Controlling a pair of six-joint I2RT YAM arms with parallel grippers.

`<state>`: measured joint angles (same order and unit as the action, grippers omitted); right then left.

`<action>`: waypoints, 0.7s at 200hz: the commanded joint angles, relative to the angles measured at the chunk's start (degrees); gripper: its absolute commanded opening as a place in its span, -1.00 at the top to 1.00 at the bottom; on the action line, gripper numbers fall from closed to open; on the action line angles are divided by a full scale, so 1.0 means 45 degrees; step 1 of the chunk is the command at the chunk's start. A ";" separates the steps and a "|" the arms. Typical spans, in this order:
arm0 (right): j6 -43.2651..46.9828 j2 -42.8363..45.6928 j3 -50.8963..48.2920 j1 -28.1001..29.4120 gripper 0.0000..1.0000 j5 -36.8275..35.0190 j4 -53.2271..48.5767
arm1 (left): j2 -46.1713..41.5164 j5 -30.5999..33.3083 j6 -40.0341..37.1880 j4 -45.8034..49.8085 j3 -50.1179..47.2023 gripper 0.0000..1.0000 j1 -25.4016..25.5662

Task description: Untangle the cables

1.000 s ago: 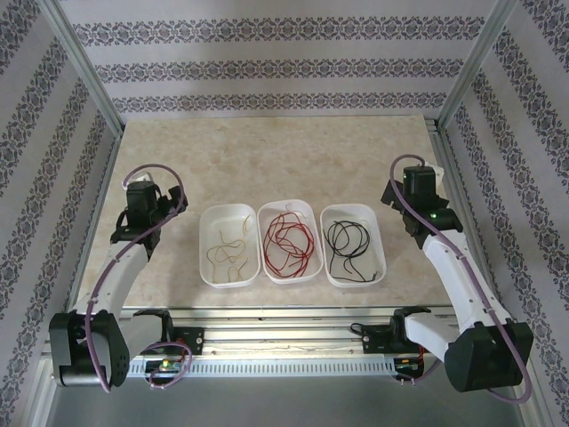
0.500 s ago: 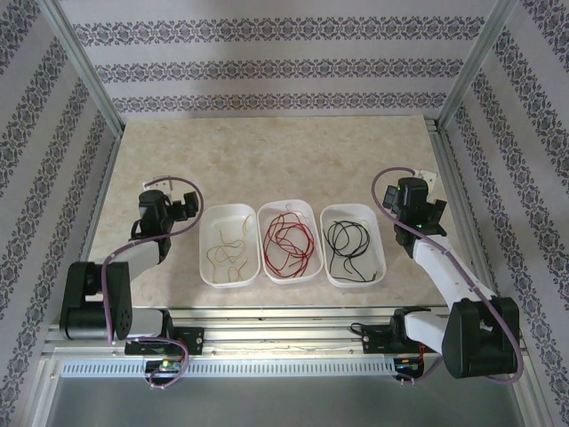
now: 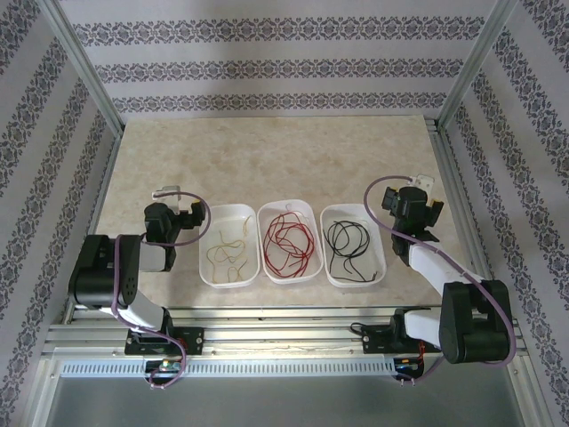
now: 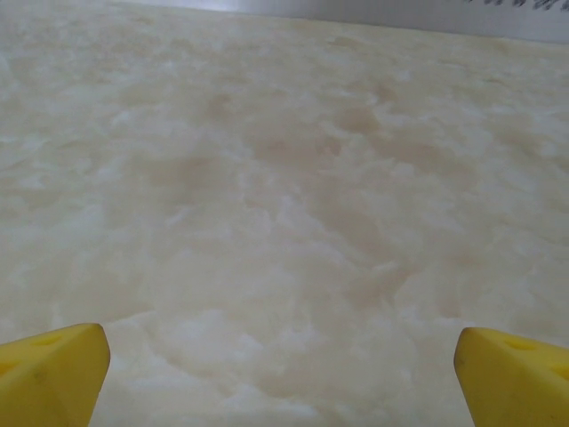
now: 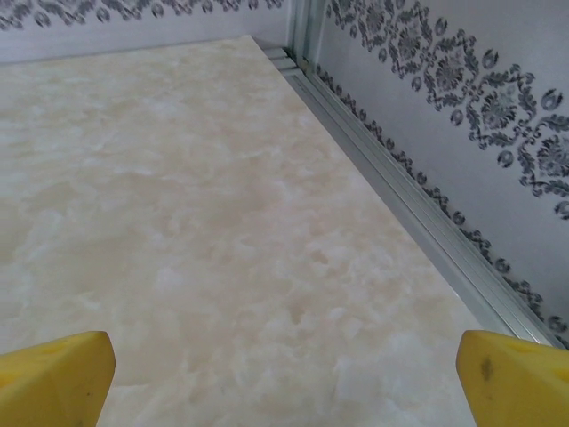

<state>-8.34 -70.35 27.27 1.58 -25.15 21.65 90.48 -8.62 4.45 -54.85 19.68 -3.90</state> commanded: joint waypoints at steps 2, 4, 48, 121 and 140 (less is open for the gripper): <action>0.0175 -0.0410 -0.0533 -0.0190 -0.96 0.0594 0.2246 | 0.0186 -0.1087 -0.0679 -0.0691 0.0136 -0.99 -0.0164; 0.0154 -0.0448 -0.0561 -0.0204 -0.96 0.0629 0.2334 | 0.0226 -0.1139 -0.0730 -0.0670 0.0191 -0.99 -0.0153; 0.0026 -0.2015 -0.0859 -0.0331 -0.97 0.1888 0.4468 | 0.0219 -0.1292 -0.0871 -0.0480 0.0295 -0.99 -0.0101; 0.1272 -0.4021 -0.1541 -0.0275 -0.96 0.5141 0.8022 | 0.0191 -0.1114 -0.0832 -0.0461 0.0265 -0.99 -0.0098; 0.1239 -0.3688 -0.1289 -0.0289 -0.96 0.5113 0.6947 | 0.0192 -0.1130 -0.0832 -0.0492 0.0267 -0.99 -0.0108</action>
<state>-4.47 -86.89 21.98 0.49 -6.72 49.39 90.94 -13.30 1.67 -55.35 20.18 -3.88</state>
